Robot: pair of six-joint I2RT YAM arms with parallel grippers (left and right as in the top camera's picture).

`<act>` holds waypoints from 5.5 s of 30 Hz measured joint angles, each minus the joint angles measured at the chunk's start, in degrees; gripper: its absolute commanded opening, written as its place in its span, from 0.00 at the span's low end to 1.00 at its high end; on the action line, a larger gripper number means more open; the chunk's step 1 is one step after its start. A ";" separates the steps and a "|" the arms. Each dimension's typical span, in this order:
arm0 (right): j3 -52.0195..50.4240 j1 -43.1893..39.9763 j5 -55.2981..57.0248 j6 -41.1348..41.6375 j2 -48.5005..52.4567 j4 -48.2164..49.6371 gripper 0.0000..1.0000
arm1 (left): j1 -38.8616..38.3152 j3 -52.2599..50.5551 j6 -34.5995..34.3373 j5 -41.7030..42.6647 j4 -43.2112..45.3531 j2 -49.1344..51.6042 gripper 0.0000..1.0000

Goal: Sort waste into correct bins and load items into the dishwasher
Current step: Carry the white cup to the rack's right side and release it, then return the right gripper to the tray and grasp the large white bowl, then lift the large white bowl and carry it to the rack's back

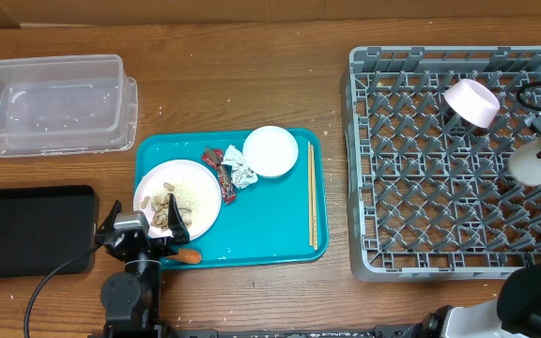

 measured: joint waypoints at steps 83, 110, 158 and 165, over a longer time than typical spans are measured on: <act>-5.20 63.36 -23.34 -31.08 20.85 19.19 0.76 | 0.00 0.00 0.00 0.00 0.00 0.00 1.00; -5.60 63.65 -23.34 -38.88 25.27 20.04 0.75 | 0.00 0.00 0.00 0.00 0.00 0.00 1.00; 19.50 63.45 -27.32 -30.71 25.00 0.70 0.04 | 0.00 0.00 0.00 0.00 0.02 0.00 1.00; 22.69 56.74 -27.76 -29.44 18.62 -4.39 0.04 | 0.00 0.00 0.00 0.00 0.00 0.00 1.00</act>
